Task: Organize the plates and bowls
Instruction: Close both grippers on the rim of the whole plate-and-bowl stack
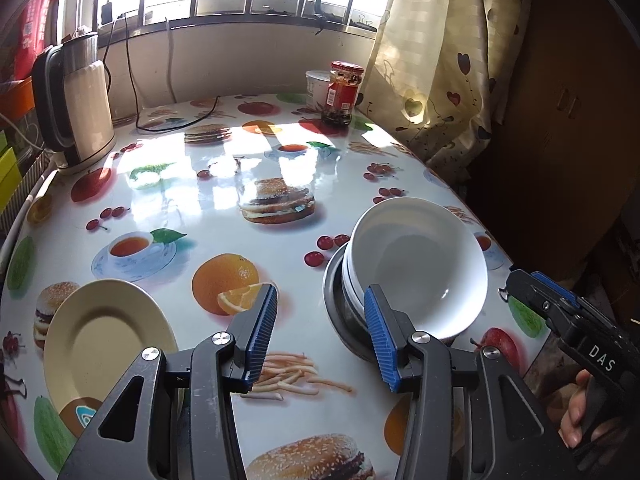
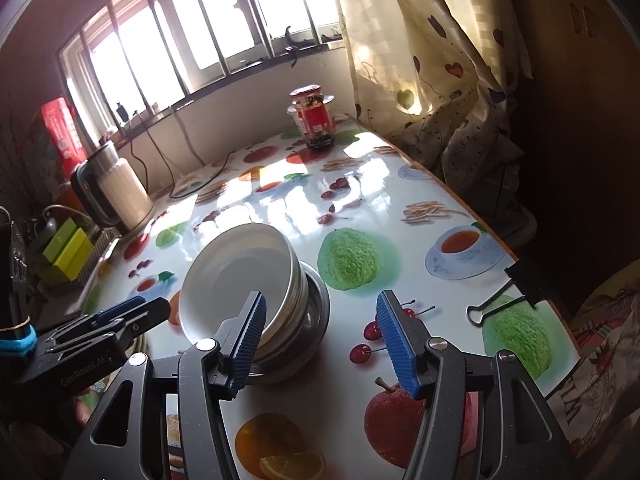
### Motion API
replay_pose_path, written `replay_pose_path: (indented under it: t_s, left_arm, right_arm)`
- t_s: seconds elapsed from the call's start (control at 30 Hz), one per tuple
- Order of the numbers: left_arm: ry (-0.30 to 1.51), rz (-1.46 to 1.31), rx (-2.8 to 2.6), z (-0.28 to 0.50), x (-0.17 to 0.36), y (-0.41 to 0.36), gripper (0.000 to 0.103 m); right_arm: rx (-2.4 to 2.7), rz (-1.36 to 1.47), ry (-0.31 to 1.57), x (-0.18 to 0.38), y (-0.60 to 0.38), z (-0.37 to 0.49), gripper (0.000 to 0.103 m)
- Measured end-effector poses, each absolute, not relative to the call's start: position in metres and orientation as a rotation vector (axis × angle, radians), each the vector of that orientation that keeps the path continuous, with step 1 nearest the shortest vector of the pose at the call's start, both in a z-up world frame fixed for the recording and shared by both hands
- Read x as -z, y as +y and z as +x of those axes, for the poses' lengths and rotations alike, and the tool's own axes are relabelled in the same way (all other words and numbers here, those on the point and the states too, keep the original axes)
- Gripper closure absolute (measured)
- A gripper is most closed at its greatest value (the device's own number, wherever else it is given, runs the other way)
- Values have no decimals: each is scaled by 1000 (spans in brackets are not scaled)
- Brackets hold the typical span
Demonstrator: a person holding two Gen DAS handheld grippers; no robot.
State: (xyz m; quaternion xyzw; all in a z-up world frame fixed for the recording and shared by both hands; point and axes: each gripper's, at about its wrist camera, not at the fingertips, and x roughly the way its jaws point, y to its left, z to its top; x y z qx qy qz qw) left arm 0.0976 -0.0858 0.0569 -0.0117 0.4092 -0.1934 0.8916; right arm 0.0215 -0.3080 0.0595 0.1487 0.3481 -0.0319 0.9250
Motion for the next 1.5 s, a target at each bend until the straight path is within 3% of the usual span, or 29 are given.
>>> replay_pose_path:
  t_s: [0.73, 0.9, 1.1, 1.5]
  left_arm:
    - [928, -142, 406, 114, -17, -66, 57]
    - [960, -184, 445, 119, -8, -67, 57]
    - [982, -216, 465, 125, 0, -66, 62]
    - [994, -268, 502, 134, 2, -63, 63]
  right_arm:
    - [50, 378, 759, -16, -329, 28, 46]
    - [32, 387, 787, -8, -329, 37, 62]
    - [-18, 447, 786, -1, -333, 42, 64]
    - [-92, 482, 787, 3, -330, 55, 77]
